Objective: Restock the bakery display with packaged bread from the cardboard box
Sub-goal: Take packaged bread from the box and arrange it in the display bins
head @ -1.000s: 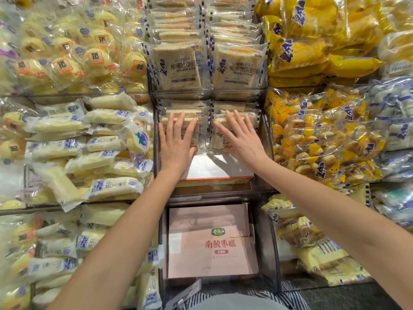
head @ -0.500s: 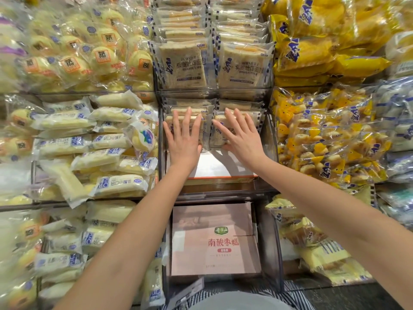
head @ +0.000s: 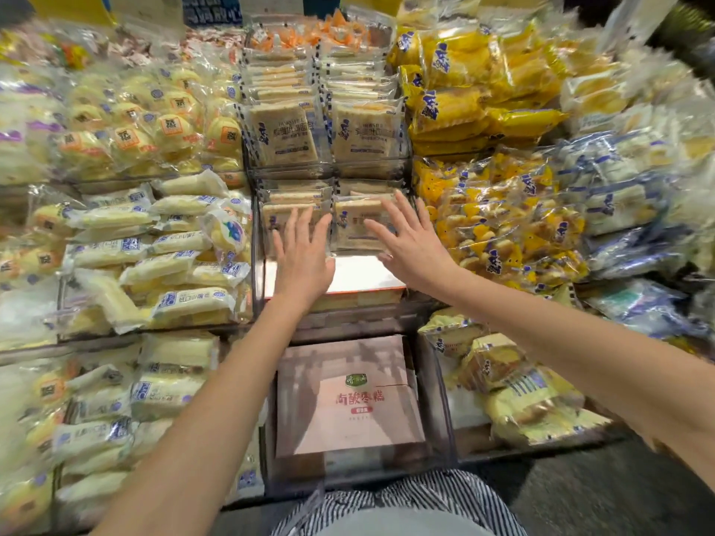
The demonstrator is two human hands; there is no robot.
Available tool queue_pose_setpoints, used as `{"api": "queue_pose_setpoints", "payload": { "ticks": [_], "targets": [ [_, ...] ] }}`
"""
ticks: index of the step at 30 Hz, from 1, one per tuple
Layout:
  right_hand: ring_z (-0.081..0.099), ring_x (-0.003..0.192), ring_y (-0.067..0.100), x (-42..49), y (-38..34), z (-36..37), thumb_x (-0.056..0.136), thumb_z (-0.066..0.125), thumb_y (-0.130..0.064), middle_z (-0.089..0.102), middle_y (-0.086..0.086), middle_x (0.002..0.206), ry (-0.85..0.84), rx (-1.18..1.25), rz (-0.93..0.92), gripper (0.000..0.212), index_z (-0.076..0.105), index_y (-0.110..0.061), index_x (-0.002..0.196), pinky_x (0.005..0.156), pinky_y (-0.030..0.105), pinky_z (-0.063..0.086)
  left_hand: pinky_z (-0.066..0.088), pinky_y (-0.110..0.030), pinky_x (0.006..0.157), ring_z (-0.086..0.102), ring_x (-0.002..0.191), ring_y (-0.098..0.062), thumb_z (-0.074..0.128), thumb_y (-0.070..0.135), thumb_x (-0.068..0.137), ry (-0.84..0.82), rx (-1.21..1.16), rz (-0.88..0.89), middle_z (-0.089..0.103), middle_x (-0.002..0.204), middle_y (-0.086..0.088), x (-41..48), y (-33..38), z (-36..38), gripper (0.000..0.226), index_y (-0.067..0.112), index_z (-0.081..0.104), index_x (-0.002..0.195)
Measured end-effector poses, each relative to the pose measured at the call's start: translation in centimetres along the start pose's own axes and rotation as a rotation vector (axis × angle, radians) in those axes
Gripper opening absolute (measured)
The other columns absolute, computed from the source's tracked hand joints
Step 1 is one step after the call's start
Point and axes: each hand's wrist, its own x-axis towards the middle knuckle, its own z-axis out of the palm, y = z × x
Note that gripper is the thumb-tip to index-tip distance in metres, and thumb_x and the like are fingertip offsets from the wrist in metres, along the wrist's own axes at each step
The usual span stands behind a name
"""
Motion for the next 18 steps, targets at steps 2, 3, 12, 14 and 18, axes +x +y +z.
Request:
{"api": "queue_pose_setpoints", "payload": {
  "ticks": [2, 3, 12, 14, 18],
  "targets": [
    [-0.01, 0.15, 0.035, -2.1, 0.9, -1.4, 0.1, 0.049, -0.037, 0.002, 0.016, 0.164, -0.014, 0.029, 0.026, 0.062, 0.022, -0.024, 0.154, 0.12, 0.056, -0.005, -0.001, -0.058, 0.12, -0.002, 0.152, -0.026, 0.06, 0.019, 0.093, 0.0, 0.022, 0.079, 0.011, 0.164, -0.006, -0.9, 2.5, -0.2, 0.073, 0.022, 0.022, 0.155],
    [-0.01, 0.15, 0.034, -3.2, 1.6, -2.2, 0.1, 0.049, -0.037, 0.002, 0.016, 0.164, -0.018, 0.047, 0.042, 0.062, 0.021, -0.024, 0.155, 0.12, 0.056, -0.005, 0.0, -0.06, 0.12, -0.002, 0.152, -0.026, 0.06, 0.021, 0.093, -0.014, 0.047, 0.134, 0.011, 0.164, -0.006, -1.4, 4.0, -0.2, 0.074, 0.023, 0.021, 0.155],
    [0.002, 0.151, 0.035, -17.5, 8.5, -5.5, 0.098, 0.056, -0.034, 0.013, 0.016, 0.162, 0.031, 0.253, 0.259, 0.061, 0.031, -0.022, 0.152, 0.12, 0.055, 0.008, 0.022, -0.072, 0.108, 0.027, 0.146, -0.035, 0.082, 0.022, 0.074, 0.018, 0.229, 0.702, 0.038, 0.154, -0.013, -5.8, 15.2, 0.6, 0.088, 0.017, 0.039, 0.15],
    [0.0, 0.151, 0.031, -21.9, 10.3, -6.0, 0.098, 0.054, -0.038, 0.012, 0.014, 0.163, 0.022, 0.268, 0.309, 0.062, 0.027, -0.025, 0.153, 0.122, 0.052, 0.006, 0.022, -0.071, 0.109, 0.025, 0.146, -0.035, 0.082, 0.023, 0.075, 0.027, 0.217, 0.758, 0.036, 0.155, -0.013, -7.5, 18.7, 1.2, 0.086, 0.016, 0.039, 0.15],
    [0.001, 0.151, 0.029, -30.5, 13.8, -6.8, 0.1, 0.052, -0.038, 0.015, 0.011, 0.162, 0.047, 0.348, 0.382, 0.06, 0.027, -0.026, 0.153, 0.122, 0.047, 0.008, 0.015, -0.067, 0.114, 0.015, 0.15, -0.032, 0.075, 0.028, 0.084, 0.015, 0.144, 0.852, 0.027, 0.16, -0.01, -11.0, 26.7, 3.0, 0.085, 0.02, 0.029, 0.154]
  ]
}}
